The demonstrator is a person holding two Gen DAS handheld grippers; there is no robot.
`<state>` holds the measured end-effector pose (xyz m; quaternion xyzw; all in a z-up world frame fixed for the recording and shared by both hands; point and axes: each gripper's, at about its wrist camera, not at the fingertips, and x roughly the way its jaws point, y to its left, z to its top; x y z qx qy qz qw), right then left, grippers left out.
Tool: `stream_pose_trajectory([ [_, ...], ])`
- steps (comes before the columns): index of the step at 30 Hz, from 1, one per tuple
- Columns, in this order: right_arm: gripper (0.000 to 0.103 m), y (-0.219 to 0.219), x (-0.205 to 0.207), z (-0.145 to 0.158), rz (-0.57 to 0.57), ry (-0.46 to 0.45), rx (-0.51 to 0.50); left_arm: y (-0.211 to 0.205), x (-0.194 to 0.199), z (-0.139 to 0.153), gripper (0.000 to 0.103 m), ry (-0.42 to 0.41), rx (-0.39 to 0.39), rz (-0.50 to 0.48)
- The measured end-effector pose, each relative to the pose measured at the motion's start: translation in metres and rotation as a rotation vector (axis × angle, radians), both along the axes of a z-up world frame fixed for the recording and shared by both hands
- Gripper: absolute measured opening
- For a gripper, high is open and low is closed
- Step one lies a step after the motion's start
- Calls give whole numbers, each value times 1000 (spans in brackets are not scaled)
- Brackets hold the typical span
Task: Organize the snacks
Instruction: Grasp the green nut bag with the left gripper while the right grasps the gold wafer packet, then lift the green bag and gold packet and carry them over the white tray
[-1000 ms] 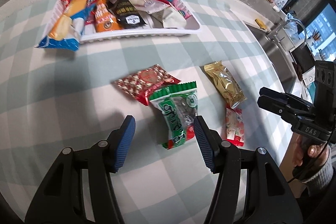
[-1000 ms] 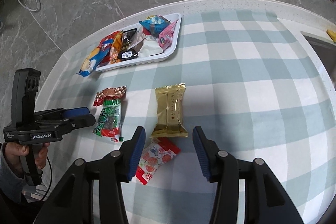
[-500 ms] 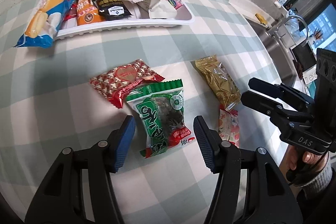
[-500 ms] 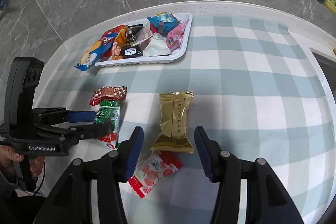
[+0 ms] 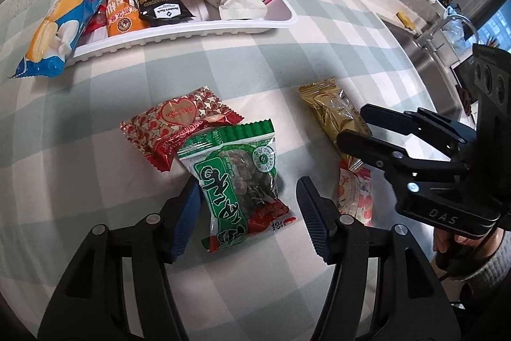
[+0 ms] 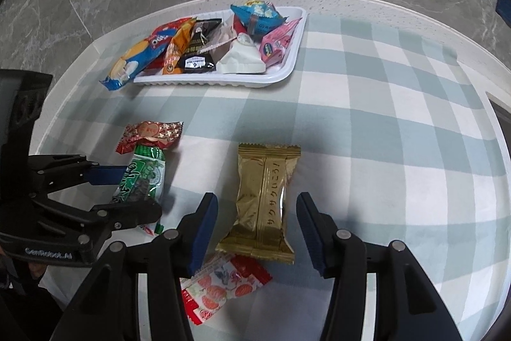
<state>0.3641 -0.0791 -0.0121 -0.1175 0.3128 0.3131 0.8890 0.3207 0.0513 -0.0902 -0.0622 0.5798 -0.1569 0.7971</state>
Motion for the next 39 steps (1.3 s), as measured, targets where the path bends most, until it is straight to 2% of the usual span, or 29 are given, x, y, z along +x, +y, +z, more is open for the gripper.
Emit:
stream_pose_trajectory([
  [14, 54, 7, 9, -6, 14, 14, -21, -16, -2, -5, 59, -49, 83, -24],
  [20, 35, 6, 10, -7, 7, 11, -32, -21, -5, -6, 58, -67, 124, -47],
  [21, 34, 6, 10, -7, 8, 11, -33, -22, -7, -6, 55, -74, 139, -55],
  [23, 34, 5, 10, -7, 10, 10, -27, -21, -7, -6, 44, -79, 151, -55],
  [27, 33, -1, 12, -7, 16, 28, 12, -17, -9, -5, 29, -77, 117, -66],
  [39, 33, -21, 12, 5, 5, 78, 136, -18, -22, 2, 26, -92, 74, -100],
])
